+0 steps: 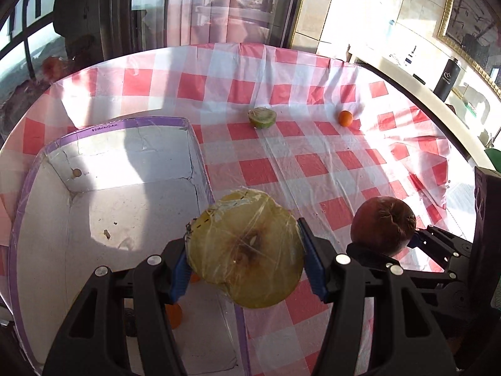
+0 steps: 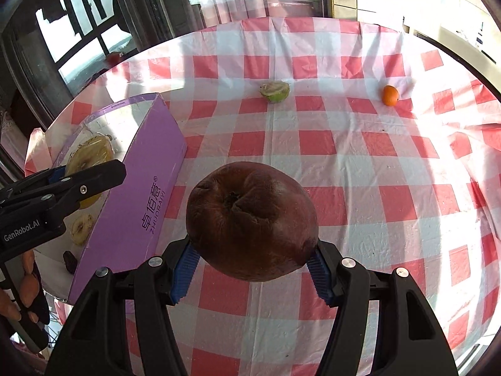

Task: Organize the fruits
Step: 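Carry the red apple and the wrapped fruit half over the white box, then open both tools to drop the apple and fruit half into the box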

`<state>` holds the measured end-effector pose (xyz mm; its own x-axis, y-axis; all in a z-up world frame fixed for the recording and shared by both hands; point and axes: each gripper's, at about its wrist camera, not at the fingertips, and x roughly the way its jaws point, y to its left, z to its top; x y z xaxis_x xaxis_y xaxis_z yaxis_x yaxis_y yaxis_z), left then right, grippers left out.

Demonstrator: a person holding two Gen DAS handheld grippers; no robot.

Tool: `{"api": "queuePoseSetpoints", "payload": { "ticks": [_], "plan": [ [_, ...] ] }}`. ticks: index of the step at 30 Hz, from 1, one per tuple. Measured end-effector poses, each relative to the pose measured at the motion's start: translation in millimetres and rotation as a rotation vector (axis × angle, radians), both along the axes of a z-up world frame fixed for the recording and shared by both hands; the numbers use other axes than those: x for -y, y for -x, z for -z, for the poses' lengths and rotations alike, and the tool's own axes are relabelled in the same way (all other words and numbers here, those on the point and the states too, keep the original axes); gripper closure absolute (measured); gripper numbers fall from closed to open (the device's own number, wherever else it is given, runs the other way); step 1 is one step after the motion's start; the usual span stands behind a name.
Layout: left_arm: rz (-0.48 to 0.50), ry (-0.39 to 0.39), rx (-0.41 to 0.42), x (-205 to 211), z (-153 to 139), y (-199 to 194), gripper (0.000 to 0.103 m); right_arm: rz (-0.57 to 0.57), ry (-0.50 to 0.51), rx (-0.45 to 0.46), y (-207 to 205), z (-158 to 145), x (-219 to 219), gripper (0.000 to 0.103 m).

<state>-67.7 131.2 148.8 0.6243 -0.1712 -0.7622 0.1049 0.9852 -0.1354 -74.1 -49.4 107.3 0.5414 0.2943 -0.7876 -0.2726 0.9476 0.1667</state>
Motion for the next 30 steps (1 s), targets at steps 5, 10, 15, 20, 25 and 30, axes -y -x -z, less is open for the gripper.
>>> {"api": "queuePoseSetpoints", "payload": {
  "ticks": [5,10,15,20,25,30],
  "plan": [
    [-0.072,-0.001,0.018,-45,-5,3,0.043,-0.04,-0.014,0.075,5,-24,-38,0.042],
    [-0.209,-0.001,-0.035,-108,6,9,0.043,-0.191,-0.007,0.12,16,-39,-96,0.042],
    [-0.315,-0.026,-0.109,-162,25,18,0.043,-0.403,0.047,0.114,33,-31,-160,0.042],
    [-0.365,-0.032,-0.18,-193,42,20,0.043,-0.582,0.167,0.0,44,0,-208,0.042],
    [-0.325,-0.107,-0.201,-184,48,19,0.042,-0.652,0.305,-0.044,55,20,-225,0.041],
    [-0.321,-0.11,-0.207,-185,50,22,0.036,-0.629,0.314,-0.05,56,20,-226,0.041]
  ]
}}
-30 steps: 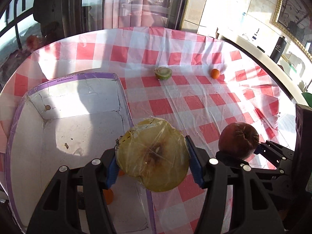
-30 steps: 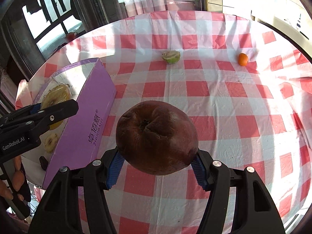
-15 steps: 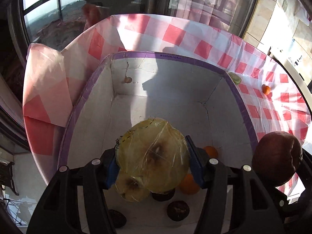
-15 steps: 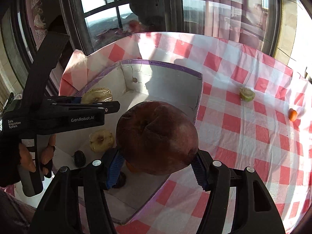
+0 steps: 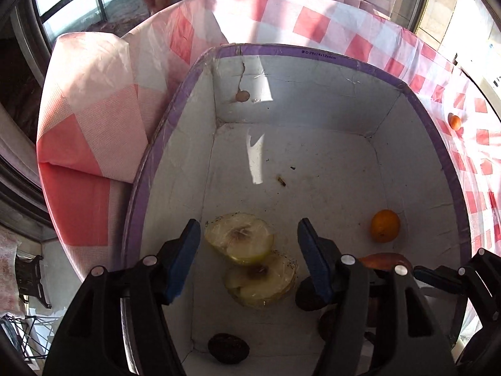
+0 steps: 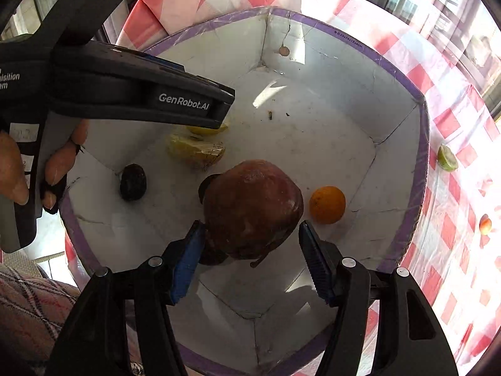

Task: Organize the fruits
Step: 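Open both tools to drop the apple and fruit half into the box, then move both open tools back toward the remaining fruits on the table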

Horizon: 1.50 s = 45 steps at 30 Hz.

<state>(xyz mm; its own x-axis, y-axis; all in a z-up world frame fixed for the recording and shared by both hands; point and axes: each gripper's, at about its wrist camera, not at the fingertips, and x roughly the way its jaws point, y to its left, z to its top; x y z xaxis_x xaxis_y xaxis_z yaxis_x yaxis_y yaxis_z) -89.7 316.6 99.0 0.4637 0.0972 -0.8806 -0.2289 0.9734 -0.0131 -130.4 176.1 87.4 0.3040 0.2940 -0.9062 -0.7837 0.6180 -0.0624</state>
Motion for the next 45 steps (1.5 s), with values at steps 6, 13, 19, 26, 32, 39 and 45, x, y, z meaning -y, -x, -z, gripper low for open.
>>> {"api": "queuePoseSetpoints", "payload": {
  "ticks": [6,13,19,26,32,39,45],
  "plan": [
    [0.016,-0.032,-0.012,6,2,2,0.023,0.033,-0.016,0.007,1,-2,9,0.03],
    [-0.036,-0.05,0.007,5,-2,5,0.016,0.054,-0.149,0.034,1,-24,30,0.028],
    [-0.101,-0.209,0.089,25,-21,12,0.006,0.22,-0.33,0.119,-10,-57,93,0.019],
    [-0.119,-0.39,0.246,77,-60,9,0.003,0.534,-0.274,0.123,-44,-31,188,0.016],
    [0.082,-0.305,0.434,165,-101,-10,0.002,0.687,-0.116,0.108,-60,15,253,0.017],
    [0.369,-0.162,0.267,285,-60,-60,0.002,0.798,-0.063,0.043,-113,51,317,0.017],
    [0.378,-0.13,0.078,334,7,-95,0.002,0.846,-0.113,0.082,-193,64,351,0.017]
  ]
}}
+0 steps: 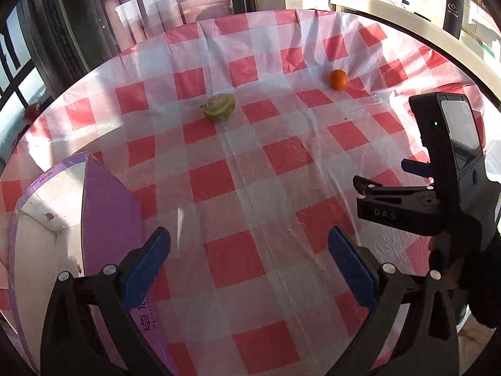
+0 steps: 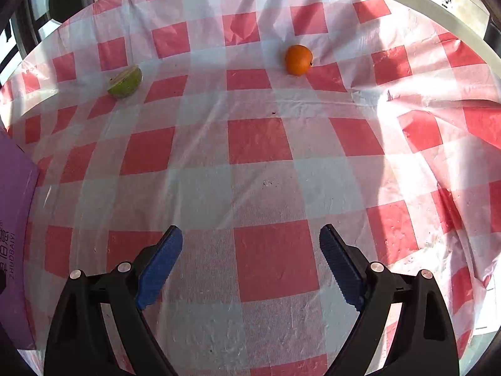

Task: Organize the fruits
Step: 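Move both open tools back toward the remaining fruits on the table, then grasp the orange with the right tool while the left grasps a wrapped green half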

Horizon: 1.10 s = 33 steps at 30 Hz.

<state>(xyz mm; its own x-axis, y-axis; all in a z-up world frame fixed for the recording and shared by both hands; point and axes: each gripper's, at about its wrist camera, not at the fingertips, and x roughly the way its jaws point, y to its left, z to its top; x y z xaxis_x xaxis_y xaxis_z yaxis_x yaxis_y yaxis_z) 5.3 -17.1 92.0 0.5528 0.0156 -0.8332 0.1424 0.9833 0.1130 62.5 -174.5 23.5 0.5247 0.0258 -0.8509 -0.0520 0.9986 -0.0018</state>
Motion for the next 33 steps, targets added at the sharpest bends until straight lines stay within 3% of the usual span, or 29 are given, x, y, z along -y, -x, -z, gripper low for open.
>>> {"api": "queuePoseSetpoints", "payload": {
  "ticks": [6,9,15,22,30,32,33],
  "plan": [
    [-0.1,-0.018,-0.096,6,49,-34,0.002,0.074,-0.047,0.048,-100,13,20,0.023],
    [-0.143,-0.013,-0.105,4,62,-53,0.002,0.109,-0.046,0.076,-140,13,25,0.024],
    [-0.214,-0.023,-0.098,-5,78,-108,0.002,0.167,-0.04,0.11,-194,11,32,0.035],
    [-0.262,0.004,-0.042,-20,80,-183,0.002,0.18,-0.1,0.147,-202,9,40,0.059],
    [-0.319,0.077,-0.015,-47,82,-249,0.004,0.183,-0.118,0.144,-202,9,45,0.061],
    [-0.322,0.102,0.0,-50,82,-252,0.011,0.183,-0.114,0.143,-203,10,43,0.06],
    [-0.317,0.101,0.015,-51,80,-252,0.024,0.183,-0.113,0.143,-202,10,43,0.06]
  ]
}}
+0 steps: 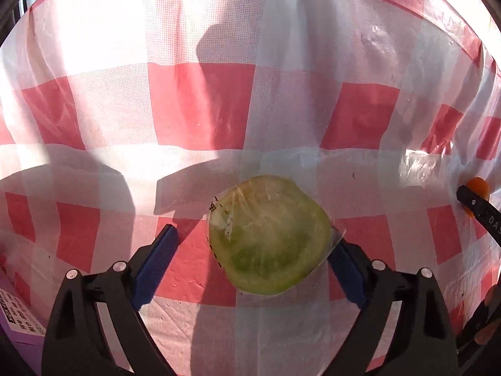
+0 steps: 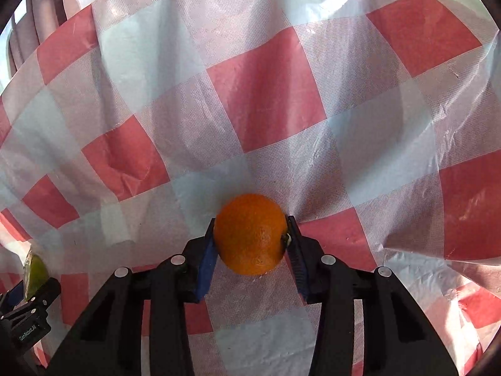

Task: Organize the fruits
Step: 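Grasp the orange with the right tool while the left grasps a wrapped green half, then carry the orange and the wrapped green half over the white box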

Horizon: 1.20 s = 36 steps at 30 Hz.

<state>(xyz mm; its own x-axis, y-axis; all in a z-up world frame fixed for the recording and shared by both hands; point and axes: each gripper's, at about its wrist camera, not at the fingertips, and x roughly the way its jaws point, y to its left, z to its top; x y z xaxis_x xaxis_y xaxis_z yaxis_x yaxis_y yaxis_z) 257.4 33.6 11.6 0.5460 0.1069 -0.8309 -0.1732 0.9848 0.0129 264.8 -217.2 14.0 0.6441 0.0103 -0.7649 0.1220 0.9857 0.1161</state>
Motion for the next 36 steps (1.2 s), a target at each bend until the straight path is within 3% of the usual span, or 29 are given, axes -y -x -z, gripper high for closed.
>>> {"api": "queuePoseSetpoints", "payload": {
  "ticks": [1,4,9,13,18,21,26,31,36],
  "plan": [
    [0.022,0.008,0.02,1,-3,0,0.046,0.0,-0.002,0.0,0,0,-1,0.06],
    [0.029,0.038,0.011,0,-6,7,0.045,0.0,-0.001,0.0,-3,0,-1,0.06],
    [0.031,0.042,0.036,10,-20,50,0.045,-0.001,-0.007,0.001,-10,1,0,0.06],
    [0.064,0.06,0.036,25,-30,111,0.045,-0.001,-0.017,0.004,-10,1,5,0.06],
    [0.151,0.083,-0.03,49,-33,207,0.045,-0.017,-0.012,0.002,4,-2,9,0.062],
    [0.215,0.089,-0.07,57,-32,262,0.045,-0.062,-0.047,0.006,38,-6,5,0.062],
    [0.324,0.089,-0.115,60,-27,320,0.045,-0.171,-0.046,-0.023,133,-11,-15,0.062],
    [0.402,0.081,-0.124,62,-27,343,0.045,-0.244,-0.049,-0.141,223,-7,-23,0.062],
    [0.454,0.068,-0.095,59,-37,344,0.045,-0.302,0.001,-0.221,282,-10,-25,0.062]
  ]
}}
